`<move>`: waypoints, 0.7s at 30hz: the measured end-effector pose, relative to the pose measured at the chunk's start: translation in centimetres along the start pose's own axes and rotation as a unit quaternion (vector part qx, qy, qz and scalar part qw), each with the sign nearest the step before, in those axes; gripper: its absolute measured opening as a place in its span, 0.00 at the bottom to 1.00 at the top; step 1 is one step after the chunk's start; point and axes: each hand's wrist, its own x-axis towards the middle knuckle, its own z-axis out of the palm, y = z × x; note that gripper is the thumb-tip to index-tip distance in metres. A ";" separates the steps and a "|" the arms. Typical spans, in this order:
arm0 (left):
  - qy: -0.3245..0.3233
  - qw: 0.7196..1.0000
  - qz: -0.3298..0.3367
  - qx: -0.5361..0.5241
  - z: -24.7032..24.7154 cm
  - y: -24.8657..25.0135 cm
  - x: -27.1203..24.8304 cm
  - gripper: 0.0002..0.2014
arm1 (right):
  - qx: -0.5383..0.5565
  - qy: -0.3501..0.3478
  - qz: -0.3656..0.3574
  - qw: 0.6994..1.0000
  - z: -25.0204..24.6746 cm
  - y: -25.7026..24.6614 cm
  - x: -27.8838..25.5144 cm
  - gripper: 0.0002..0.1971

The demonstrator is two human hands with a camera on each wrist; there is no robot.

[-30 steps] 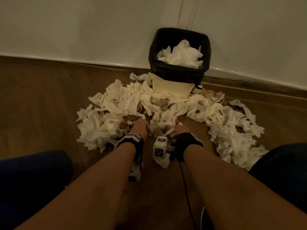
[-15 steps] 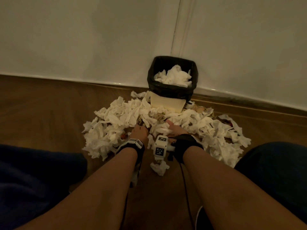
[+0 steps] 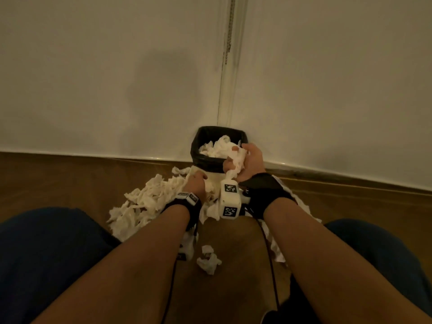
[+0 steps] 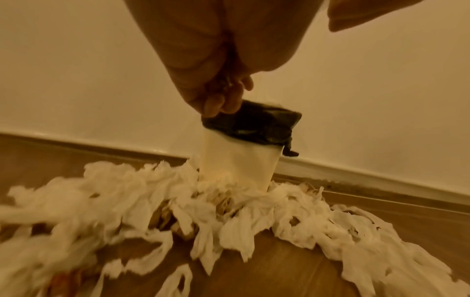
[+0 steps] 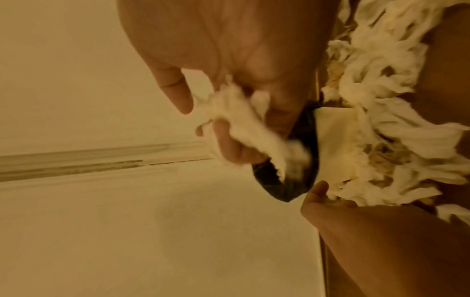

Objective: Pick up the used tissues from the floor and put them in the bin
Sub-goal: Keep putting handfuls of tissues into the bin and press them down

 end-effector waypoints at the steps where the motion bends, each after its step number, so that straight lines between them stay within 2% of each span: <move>1: 0.008 1.000 0.008 0.012 -0.6 0.6 -0.1 0.20 | 0.001 -0.024 0.001 1.000 0.6 -0.7 -0.8 0.14; 3: 0.023 0.999 0.026 0.035 -1.7 1.7 -0.1 0.20 | -0.008 -0.046 0.013 0.999 1.6 -1.8 -1.9 0.15; 4: 0.030 0.998 0.035 0.043 -2.3 2.3 -0.1 0.20 | -0.022 -0.046 0.016 0.999 2.1 -2.2 -2.2 0.19; 7: 0.044 0.996 0.054 0.062 -4.5 4.1 0.0 0.22 | -0.117 -0.040 -0.011 0.992 2.9 -3.2 -2.7 0.24; 10: 0.066 0.990 0.100 0.075 -7.4 5.7 0.4 0.23 | -0.140 -0.037 -0.060 0.988 3.0 -4.6 -2.8 0.22; 13: 0.100 0.975 0.169 0.106 -11.2 7.2 0.6 0.21 | -0.151 -0.008 -0.119 0.981 2.7 -6.5 -2.9 0.13; 14: 0.113 0.969 0.187 0.118 -12.4 7.6 0.6 0.21 | -0.146 -0.007 -0.124 0.981 2.4 -7.0 -2.8 0.15; 16: 0.141 0.960 0.206 0.129 -14.1 8.1 0.5 0.22 | -0.136 0.007 -0.118 0.984 2.1 -7.9 -2.3 0.20; 18: 0.159 0.958 0.210 0.117 -14.5 7.8 0.4 0.18 | -0.142 0.014 -0.115 0.983 1.8 -8.6 -1.6 0.19; 21: 0.157 0.966 0.188 0.088 -13.6 7.1 0.2 0.16 | -0.160 -0.024 -0.082 0.983 1.7 -9.2 -1.0 0.17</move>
